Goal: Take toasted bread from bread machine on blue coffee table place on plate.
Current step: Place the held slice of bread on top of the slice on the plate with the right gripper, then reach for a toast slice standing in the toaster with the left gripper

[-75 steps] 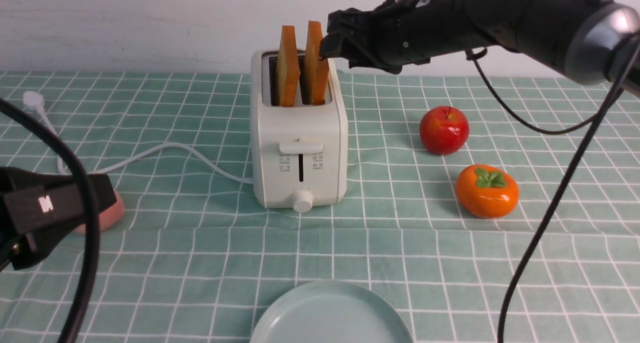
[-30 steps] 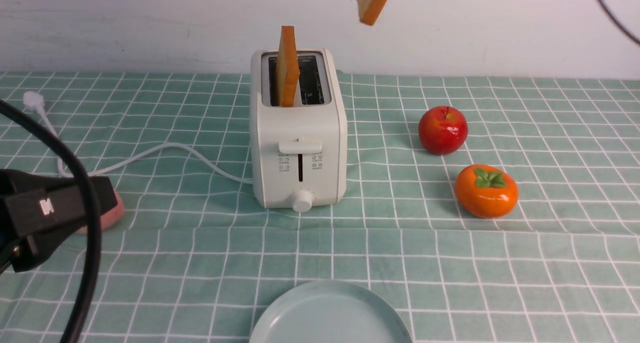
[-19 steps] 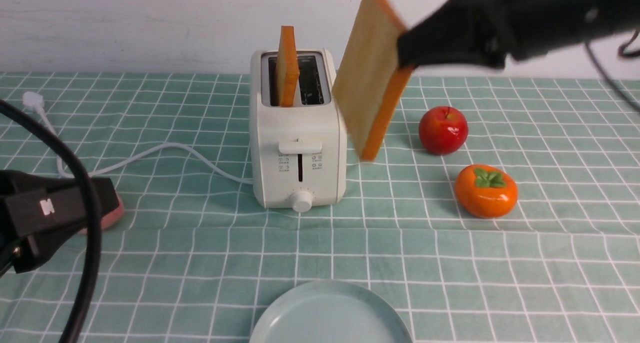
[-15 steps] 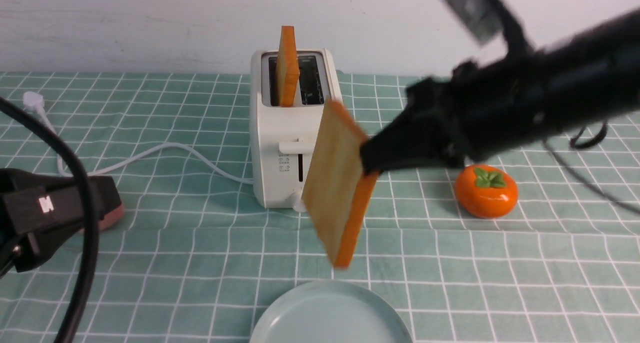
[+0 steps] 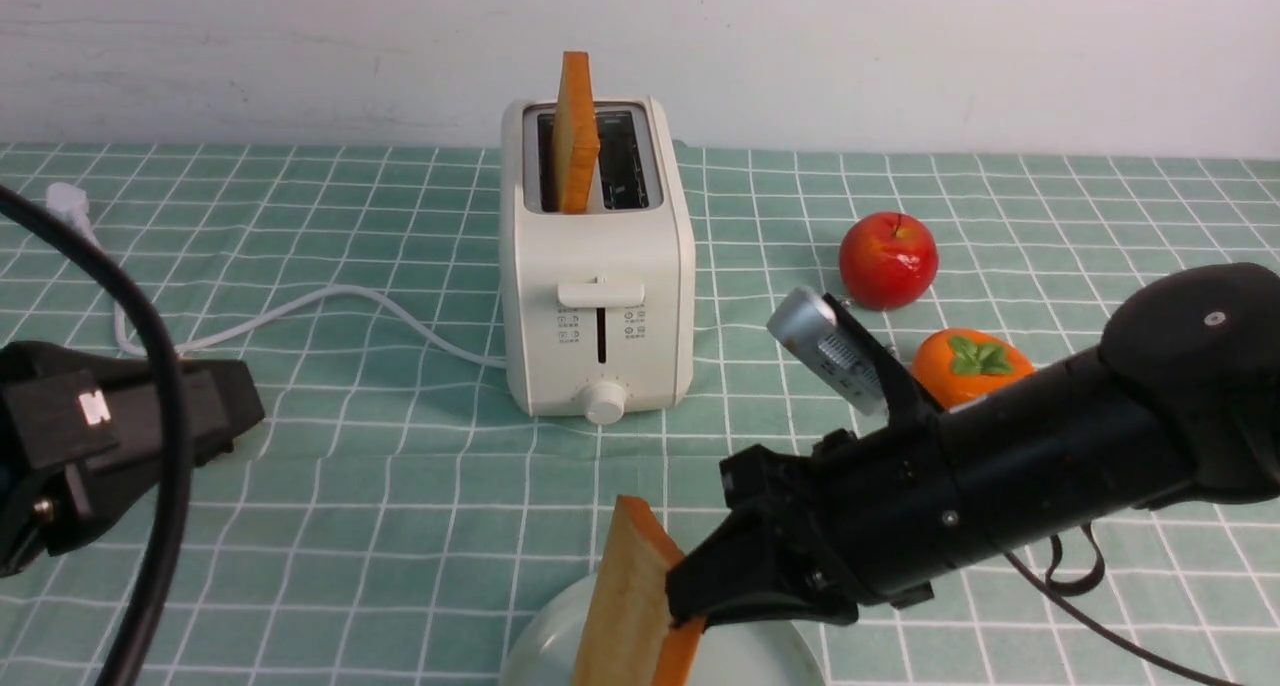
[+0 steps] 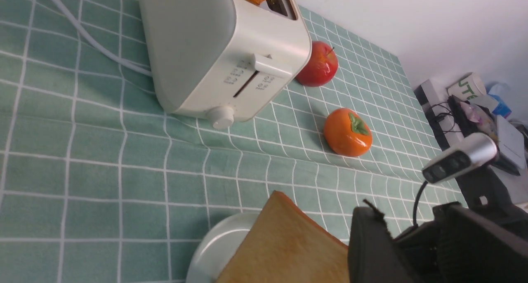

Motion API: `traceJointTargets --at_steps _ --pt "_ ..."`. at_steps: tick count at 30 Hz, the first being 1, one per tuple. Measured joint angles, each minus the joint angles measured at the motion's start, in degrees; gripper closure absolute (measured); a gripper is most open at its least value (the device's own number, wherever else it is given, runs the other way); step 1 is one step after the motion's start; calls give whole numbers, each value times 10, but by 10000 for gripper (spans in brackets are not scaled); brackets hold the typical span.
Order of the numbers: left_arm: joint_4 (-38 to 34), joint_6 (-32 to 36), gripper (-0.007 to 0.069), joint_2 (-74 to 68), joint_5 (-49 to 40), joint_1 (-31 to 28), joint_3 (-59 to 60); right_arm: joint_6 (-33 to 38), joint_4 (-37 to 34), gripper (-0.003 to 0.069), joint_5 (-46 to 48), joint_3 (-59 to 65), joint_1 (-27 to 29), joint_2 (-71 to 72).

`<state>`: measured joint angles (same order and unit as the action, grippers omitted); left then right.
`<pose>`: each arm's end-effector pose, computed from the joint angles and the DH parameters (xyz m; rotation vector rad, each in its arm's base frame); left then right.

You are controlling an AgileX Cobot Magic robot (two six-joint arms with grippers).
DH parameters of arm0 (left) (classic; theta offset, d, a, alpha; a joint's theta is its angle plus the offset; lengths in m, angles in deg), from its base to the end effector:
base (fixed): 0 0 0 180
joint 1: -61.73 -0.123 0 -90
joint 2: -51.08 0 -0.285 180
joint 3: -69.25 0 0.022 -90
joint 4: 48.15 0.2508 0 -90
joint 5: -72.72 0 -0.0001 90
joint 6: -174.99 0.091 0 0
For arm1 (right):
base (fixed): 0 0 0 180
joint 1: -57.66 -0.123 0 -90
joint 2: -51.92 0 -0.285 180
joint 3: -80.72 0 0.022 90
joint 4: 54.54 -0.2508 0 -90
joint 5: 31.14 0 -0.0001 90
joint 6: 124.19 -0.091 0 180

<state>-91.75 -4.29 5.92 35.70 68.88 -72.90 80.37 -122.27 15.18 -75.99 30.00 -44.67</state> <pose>0.1165 -0.0528 0.3468 -0.2220 2.0137 -0.9107 0.2402 0.1947 0.2473 -0.1882 2.6412 1.3365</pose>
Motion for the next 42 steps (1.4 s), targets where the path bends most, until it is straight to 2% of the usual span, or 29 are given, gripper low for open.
traceJointTargets --at_steps 2,5,6,8,11,12,14,18,23,31,35,39,40,42 --pt "-4 0 386 0 -7 0 0 0 0 517 -1 0 0 0" --pt "-11 12 386 0 -20 0 0 -1 13 398 -4 0 0 0" --pt "-11 14 386 0 -20 0 0 -1 15 390 -4 0 0 0" --pt "-12 44 386 0 -20 0 0 -1 38 279 -4 0 0 2" --pt "-13 100 386 0 -19 0 0 -1 77 166 -6 0 4 18" --pt "-14 112 385 0 -18 0 -1 -1 82 159 -6 0 5 20" --pt "-16 156 370 0 -8 0 -8 -1 109 88 -9 0 29 50" --pt "-19 186 345 -2 14 0 -33 -1 133 61 -18 0 69 94" --pt "-21 209 268 -58 16 0 -118 -1 164 76 -18 0 127 208" --pt "-28 209 156 -245 -89 0 -316 -1 206 84 1 0 135 388" --pt "-25 209 123 -341 -124 2 -419 -1 225 84 10 0 135 440" --pt "50 168 105 -444 -136 44 -527 -2 245 84 34 0 135 472" --pt "79 143 104 -471 -137 58 -548 -2 247 84 39 0 135 476" --pt "180 67 103 -531 -137 101 -605 -11 252 84 49 1 135 478"
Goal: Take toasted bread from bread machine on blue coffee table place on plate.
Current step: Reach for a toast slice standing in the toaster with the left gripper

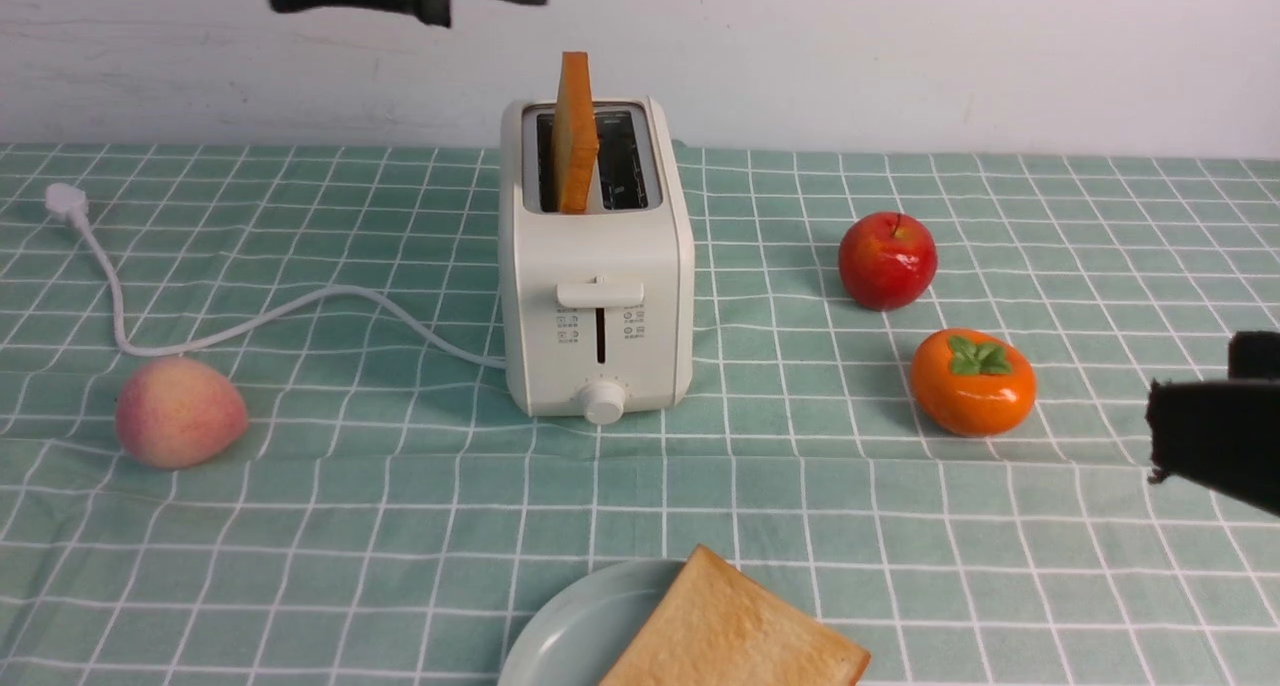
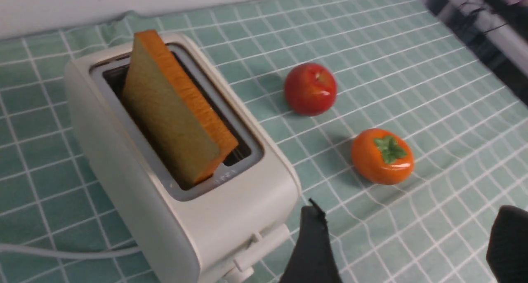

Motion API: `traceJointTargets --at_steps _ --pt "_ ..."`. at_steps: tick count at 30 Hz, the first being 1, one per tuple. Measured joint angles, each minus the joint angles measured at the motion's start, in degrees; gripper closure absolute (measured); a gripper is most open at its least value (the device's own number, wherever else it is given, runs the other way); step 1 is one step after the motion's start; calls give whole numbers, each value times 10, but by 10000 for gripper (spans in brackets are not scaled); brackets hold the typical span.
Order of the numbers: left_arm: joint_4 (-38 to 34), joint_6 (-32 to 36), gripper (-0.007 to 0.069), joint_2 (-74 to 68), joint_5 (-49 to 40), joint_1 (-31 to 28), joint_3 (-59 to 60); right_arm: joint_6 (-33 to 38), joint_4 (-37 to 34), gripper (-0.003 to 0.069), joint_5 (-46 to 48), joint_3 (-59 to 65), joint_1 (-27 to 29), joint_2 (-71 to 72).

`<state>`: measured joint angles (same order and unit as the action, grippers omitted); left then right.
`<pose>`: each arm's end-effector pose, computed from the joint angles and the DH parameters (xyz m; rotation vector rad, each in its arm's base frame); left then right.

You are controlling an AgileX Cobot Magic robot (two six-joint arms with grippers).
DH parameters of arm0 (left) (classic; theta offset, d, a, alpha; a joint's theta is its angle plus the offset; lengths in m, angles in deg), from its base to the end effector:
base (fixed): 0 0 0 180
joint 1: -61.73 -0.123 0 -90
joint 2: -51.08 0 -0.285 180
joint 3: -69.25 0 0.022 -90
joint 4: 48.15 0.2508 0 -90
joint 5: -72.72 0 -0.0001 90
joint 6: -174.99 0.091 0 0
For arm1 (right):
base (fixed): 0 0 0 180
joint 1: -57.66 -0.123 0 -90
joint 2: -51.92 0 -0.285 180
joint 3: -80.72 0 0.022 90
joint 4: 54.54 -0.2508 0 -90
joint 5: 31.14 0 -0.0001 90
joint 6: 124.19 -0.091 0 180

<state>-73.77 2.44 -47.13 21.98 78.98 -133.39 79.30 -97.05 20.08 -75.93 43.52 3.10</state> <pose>0.3249 -0.1328 0.4416 0.3497 2.1556 -0.6350 0.0994 0.0745 0.4028 -0.4957 1.9559 0.7826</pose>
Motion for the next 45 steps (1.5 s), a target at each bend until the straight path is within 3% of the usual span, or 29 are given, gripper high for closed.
traceJointTargets --at_steps 1,3,4,5,10,15,19,24,28,30,35,38,39,40,42,43,45 --pt "0 0 103 0 0 0 0 0 0 84 0 0 0 0" --pt "115 -126 103 -71 6 35 -70 -19 8 84 9 0 0 0" --pt "130 -144 103 -81 7 38 -75 -19 9 84 10 0 0 0" --pt "182 -210 103 -117 16 47 -109 -25 14 84 14 0 0 0" --pt "235 -317 103 -205 53 52 -154 -36 31 84 21 0 0 0" --pt "236 -337 106 -272 89 53 -157 -36 32 84 23 2 0 0" --pt "237 -339 159 -298 96 53 -157 -36 43 84 28 2 0 0" --pt "244 -339 333 -295 92 53 -162 -36 53 84 30 2 0 0" --pt "260 -339 529 -273 68 53 -179 -36 55 92 30 2 0 0" --pt "263 -339 533 -249 62 53 -191 -36 55 101 31 2 0 0" --pt "256 -303 526 -162 48 53 -215 -36 56 123 32 2 0 0" --pt "221 -219 526 -82 16 53 -219 -36 62 144 32 2 0 0" --pt "187 -161 526 -31 -7 53 -214 -36 68 158 32 2 0 0" --pt "187 -161 526 -31 -7 53 -214 -36 70 160 32 2 0 0" --pt "106 -63 526 45 -52 53 -169 -36 83 188 32 2 0 0" --pt "99 -57 526 50 -52 53 -169 -36 84 190 32 2 0 0" --pt "-7 18 526 108 -96 53 -84 -36 89 216 28 2 0 0"
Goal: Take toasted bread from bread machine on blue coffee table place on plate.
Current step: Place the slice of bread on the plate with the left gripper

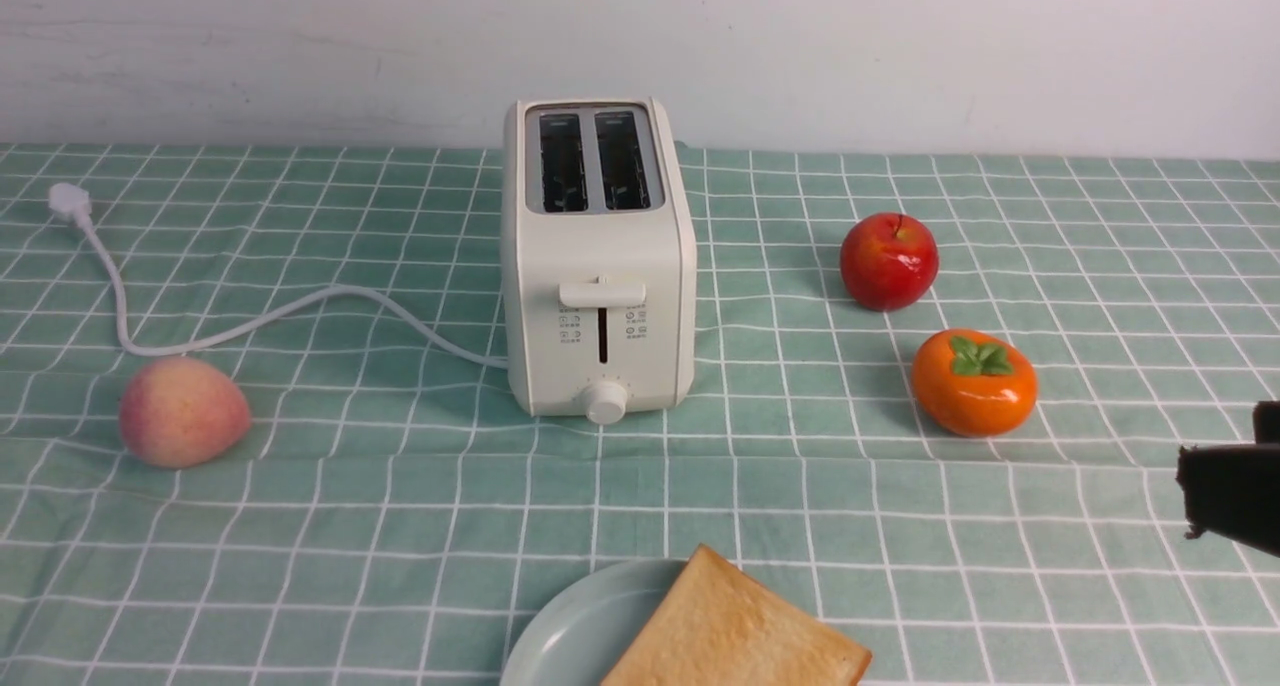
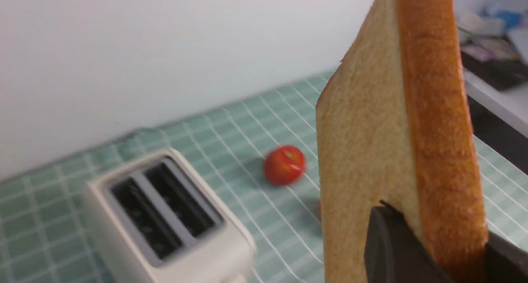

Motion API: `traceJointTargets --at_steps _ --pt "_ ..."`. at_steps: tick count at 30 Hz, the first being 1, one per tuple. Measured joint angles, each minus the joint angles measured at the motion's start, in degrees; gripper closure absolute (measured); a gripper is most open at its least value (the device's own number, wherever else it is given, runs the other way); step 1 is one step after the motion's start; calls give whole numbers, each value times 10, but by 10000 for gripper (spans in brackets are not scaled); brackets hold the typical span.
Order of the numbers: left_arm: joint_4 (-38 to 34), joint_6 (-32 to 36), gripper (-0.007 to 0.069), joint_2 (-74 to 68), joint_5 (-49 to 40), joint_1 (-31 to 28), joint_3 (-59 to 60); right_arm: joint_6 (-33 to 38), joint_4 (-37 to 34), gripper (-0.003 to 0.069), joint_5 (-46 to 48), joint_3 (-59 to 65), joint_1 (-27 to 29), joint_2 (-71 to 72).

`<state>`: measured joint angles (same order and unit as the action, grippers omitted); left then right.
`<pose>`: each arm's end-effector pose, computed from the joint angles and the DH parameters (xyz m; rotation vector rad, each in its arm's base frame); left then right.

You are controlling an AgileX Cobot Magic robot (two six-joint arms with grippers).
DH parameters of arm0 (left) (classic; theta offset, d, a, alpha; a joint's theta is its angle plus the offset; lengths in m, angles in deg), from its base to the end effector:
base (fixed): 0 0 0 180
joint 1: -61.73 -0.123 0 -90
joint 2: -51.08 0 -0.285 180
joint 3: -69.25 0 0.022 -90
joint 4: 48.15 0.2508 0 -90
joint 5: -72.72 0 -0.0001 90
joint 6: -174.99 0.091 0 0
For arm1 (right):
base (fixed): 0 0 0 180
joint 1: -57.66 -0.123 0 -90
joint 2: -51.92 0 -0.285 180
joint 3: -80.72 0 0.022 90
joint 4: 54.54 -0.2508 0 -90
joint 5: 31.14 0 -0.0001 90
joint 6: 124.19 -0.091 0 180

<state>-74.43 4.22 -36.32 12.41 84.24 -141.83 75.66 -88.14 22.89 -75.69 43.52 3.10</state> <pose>0.2271 -0.1320 0.5310 0.5710 1.9378 -0.6943 0.1008 0.0675 0.3919 -0.5096 2.0588 0.6529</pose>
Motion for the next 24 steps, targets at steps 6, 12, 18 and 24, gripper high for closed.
traceJointTargets --at_steps 6,12,18,24 --pt "-252 109 526 27 -4 0 289 0 0 274 -39 0 0 0" --pt "-476 198 526 -34 132 0 528 0 2 305 -79 0 0 -1" --pt "-611 306 526 -93 195 0 615 0 0 309 -72 0 0 -2" --pt "-619 303 520 -125 205 0 623 0 0 309 -63 0 0 -2"
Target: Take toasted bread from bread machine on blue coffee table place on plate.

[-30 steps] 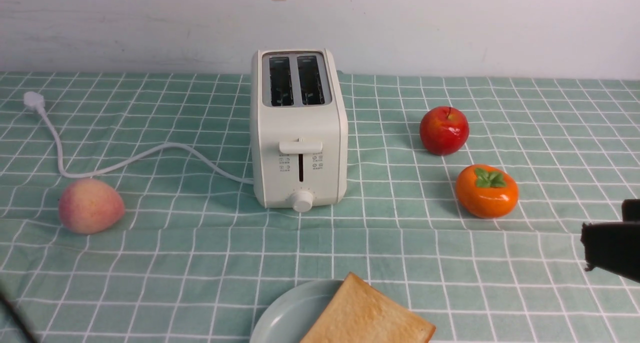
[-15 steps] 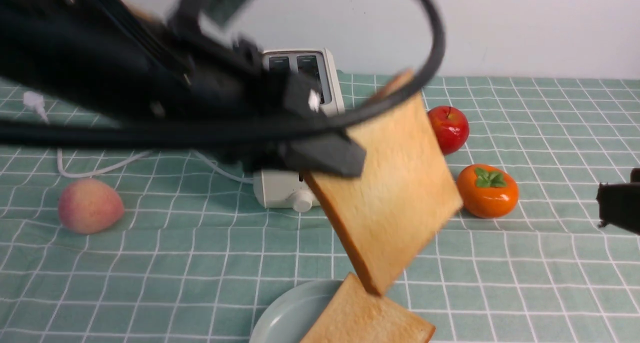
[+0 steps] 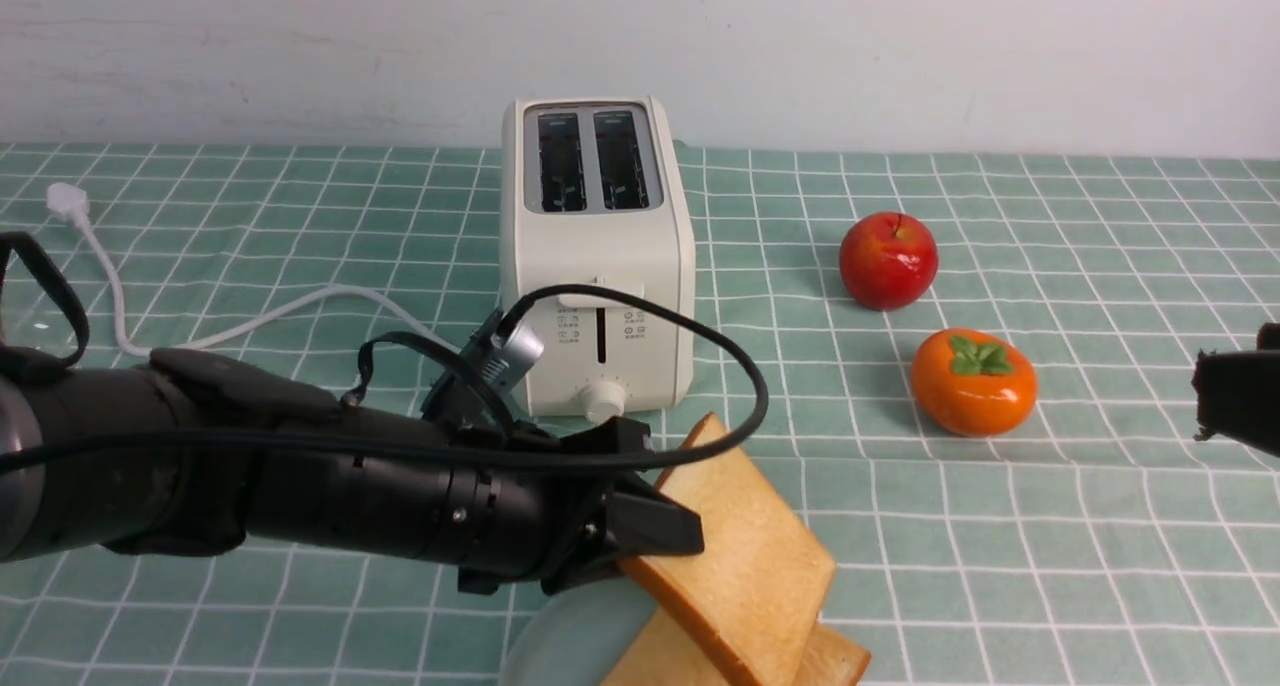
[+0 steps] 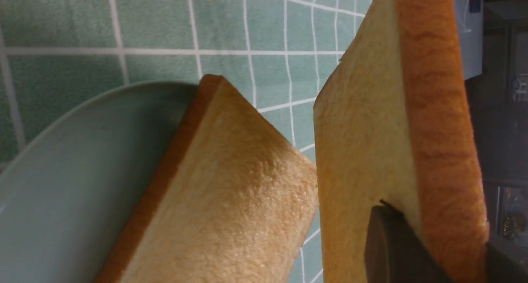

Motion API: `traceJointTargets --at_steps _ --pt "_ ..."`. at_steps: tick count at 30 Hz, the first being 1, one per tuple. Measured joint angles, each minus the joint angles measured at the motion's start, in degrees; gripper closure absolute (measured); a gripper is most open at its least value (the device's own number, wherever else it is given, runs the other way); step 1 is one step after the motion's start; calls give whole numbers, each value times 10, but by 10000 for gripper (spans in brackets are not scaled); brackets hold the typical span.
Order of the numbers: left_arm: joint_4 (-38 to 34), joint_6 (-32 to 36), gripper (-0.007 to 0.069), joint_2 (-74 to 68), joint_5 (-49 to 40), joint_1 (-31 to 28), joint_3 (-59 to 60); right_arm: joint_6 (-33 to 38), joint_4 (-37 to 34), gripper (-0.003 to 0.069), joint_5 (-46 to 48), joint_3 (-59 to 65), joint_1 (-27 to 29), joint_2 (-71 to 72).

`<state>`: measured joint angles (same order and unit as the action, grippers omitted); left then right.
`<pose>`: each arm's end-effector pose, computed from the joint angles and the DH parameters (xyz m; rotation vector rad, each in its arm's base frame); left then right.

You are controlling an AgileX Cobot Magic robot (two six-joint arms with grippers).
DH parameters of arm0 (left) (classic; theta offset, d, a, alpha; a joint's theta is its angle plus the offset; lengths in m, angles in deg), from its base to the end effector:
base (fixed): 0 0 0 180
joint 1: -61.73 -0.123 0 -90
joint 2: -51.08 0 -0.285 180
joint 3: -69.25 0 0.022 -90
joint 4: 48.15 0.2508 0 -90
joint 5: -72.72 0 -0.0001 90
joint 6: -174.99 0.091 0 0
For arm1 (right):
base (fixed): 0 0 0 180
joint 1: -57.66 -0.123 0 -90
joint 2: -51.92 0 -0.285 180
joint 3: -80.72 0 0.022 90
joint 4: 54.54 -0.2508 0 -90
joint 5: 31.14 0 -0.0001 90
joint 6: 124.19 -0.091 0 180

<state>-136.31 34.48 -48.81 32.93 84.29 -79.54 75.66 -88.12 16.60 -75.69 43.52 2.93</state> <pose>0.2582 -0.1704 0.2081 -0.1665 2.5309 -1.3746 0.1081 0.0657 0.3988 -0.4453 1.9733 0.6268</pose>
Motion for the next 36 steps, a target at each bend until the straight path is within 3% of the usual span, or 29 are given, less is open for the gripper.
traceJointTargets --at_steps 3,5,8,9,11,13,17,21,24,30,35,36 --pt "7 -7 440 -3 5 0 0 0 2 309 0 0 0 0" --pt "22 -8 348 -3 5 0 -2 0 3 309 -1 0 0 0" --pt "70 -15 142 3 4 0 -20 0 9 311 -1 0 0 0" --pt "70 -16 129 3 4 0 -20 0 10 311 -1 0 0 0" --pt "127 -37 6 19 2 -4 -41 0 15 311 -2 0 0 0" --pt "179 -68 -29 37 -11 -20 -63 0 15 311 -2 0 0 0" --pt "267 -148 -33 74 -53 -73 -101 0 15 311 -1 0 0 0" --pt "345 -223 23 128 -177 -156 -128 0 15 311 6 0 0 0" --pt "382 -226 73 177 -259 -183 -128 -3 25 311 12 0 0 0" --pt "380 -228 138 329 -277 -185 -100 -86 82 326 13 13 0 0" --pt "404 -230 191 436 -274 -178 -59 -142 118 449 2 54 0 3" --pt "437 -241 223 468 -275 -163 -40 -148 120 520 -14 75 0 9"
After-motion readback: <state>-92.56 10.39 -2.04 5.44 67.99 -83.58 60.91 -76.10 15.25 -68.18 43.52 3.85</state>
